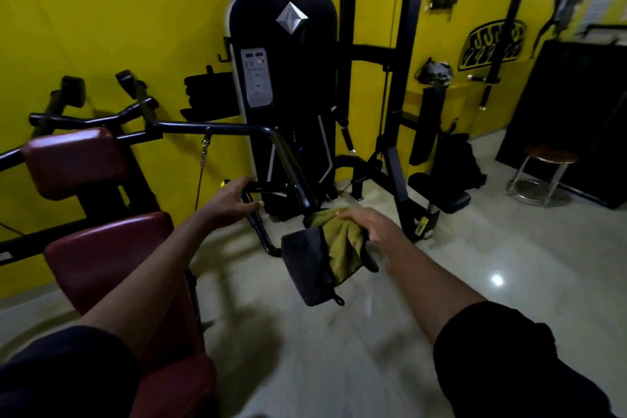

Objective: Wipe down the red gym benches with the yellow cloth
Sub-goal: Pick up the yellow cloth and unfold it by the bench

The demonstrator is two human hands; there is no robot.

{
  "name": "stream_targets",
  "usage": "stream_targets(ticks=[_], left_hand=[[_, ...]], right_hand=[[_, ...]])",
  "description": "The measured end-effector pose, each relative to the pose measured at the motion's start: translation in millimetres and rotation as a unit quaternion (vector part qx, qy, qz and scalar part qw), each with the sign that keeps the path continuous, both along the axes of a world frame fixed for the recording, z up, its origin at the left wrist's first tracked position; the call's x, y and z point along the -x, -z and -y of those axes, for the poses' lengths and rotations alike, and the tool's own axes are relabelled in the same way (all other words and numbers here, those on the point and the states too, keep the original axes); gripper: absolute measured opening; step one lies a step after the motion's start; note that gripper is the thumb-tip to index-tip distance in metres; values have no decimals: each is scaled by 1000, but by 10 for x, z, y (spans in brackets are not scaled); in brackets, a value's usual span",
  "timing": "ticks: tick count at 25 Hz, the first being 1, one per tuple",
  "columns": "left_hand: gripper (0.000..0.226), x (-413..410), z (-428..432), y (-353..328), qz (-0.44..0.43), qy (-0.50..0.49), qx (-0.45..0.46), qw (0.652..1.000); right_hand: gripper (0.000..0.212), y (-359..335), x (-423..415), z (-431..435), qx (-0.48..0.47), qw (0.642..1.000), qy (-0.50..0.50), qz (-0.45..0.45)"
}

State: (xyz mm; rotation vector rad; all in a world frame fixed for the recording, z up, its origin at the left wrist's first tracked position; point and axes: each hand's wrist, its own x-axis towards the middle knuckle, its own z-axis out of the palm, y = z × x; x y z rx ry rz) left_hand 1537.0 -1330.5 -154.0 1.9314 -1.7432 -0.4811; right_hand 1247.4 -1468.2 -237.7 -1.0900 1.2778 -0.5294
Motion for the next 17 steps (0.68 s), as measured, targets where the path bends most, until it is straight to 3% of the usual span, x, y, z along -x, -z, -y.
stream_targets(ticks=[4,11,17], left_hand=[[72,230,298,-15,-15,37,-6,999],[75,1266,962,-133,6,163,-1,987],[72,2908,1344,-247,-17,293,20,956]], right_hand=[[13,-201,503,45,41,991,101,78],[30,-778,1919,61,145,954,260,-29],[23,-1193,3523,-542,217,894,386,-69]])
